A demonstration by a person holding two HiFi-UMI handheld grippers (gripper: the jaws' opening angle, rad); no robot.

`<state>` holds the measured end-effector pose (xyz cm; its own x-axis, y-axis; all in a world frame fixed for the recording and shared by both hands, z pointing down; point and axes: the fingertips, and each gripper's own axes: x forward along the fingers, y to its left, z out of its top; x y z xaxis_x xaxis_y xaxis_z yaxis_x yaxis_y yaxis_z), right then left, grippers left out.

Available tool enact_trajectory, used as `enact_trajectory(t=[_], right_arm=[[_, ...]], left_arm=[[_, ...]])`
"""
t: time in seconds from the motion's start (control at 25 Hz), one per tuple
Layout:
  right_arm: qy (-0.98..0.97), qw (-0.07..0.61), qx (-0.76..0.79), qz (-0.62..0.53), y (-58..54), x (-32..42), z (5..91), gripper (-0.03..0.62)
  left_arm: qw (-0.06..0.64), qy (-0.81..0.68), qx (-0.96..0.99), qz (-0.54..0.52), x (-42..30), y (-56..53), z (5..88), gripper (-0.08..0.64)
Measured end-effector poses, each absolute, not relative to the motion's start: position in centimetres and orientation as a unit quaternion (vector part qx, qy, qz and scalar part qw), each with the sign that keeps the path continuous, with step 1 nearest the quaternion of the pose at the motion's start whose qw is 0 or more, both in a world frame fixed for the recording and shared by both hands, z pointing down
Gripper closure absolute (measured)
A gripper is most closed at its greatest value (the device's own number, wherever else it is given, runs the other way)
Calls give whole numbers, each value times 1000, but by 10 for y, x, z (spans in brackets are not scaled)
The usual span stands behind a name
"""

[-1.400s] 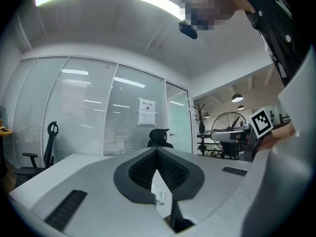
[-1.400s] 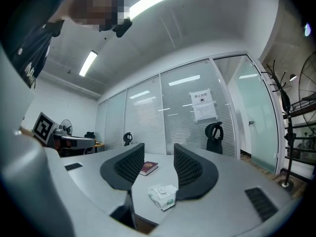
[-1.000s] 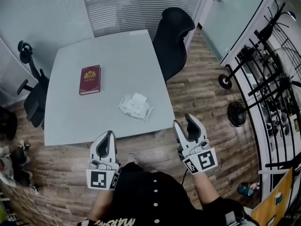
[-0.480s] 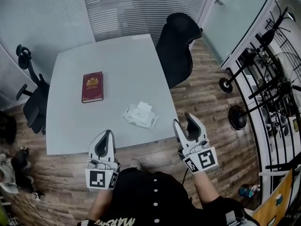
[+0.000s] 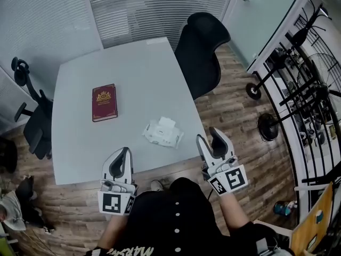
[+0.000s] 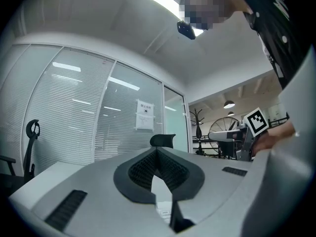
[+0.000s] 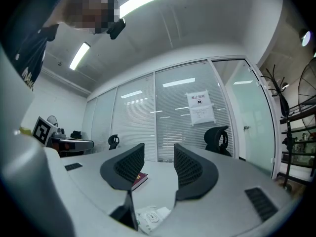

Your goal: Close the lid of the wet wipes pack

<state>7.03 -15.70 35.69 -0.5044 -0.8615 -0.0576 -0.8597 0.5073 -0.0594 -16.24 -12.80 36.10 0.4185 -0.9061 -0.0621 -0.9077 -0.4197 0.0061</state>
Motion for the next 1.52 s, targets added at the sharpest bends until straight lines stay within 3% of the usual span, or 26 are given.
enact_trajectory(t=[0.8,1.36,1.52], right_arm=[[878,11,-475,-65,-217,67,397,407],[880,-16,-435,-188,-272,63,484,405],[873,-35,-431,-224,-283,60,517,396]], left_arm=[[-13,530,-848,8,-144,-163,382,552],[-41,529,-847,-21,-119,-180,398,552],[-82,527,-845,-41,-108,-176,412,552]])
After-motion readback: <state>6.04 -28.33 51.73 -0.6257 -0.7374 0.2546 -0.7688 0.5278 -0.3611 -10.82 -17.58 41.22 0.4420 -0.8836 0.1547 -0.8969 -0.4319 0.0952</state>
